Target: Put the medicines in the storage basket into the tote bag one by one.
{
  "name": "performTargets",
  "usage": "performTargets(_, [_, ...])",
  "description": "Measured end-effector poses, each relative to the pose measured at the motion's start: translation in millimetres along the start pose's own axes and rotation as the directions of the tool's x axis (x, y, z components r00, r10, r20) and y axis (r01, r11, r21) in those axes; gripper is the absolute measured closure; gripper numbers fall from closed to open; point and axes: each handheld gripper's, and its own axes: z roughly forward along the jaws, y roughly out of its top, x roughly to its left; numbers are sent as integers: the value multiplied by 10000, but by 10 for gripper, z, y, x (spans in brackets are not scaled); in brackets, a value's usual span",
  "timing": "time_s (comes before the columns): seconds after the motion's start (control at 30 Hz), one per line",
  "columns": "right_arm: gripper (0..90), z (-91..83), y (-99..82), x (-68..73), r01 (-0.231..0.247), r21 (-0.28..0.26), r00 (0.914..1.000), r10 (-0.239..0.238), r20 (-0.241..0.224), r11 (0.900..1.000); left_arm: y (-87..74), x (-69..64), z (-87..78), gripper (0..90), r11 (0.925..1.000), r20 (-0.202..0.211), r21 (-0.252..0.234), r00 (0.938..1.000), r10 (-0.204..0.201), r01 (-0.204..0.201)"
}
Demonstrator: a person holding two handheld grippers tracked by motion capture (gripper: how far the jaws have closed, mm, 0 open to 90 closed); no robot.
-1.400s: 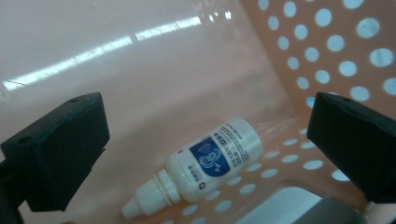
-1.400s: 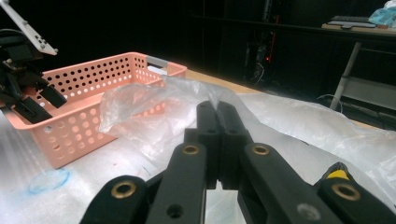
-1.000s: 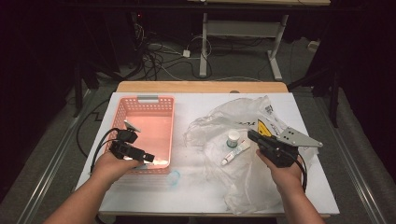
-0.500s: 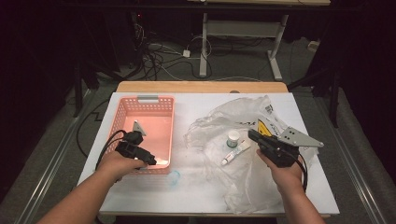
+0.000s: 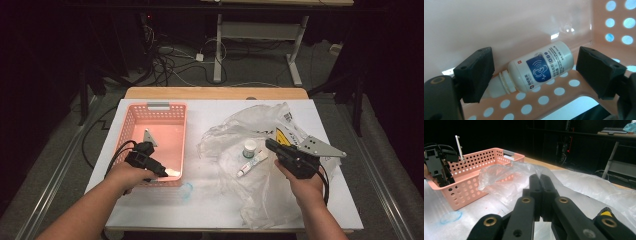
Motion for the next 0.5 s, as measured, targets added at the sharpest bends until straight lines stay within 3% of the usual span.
performTargets(0.5, [900, 0, -2, 5, -13, 3, 10000, 13, -20, 10000, -10, 19, -2, 216, 9997, 472, -185, 9988, -134, 143])
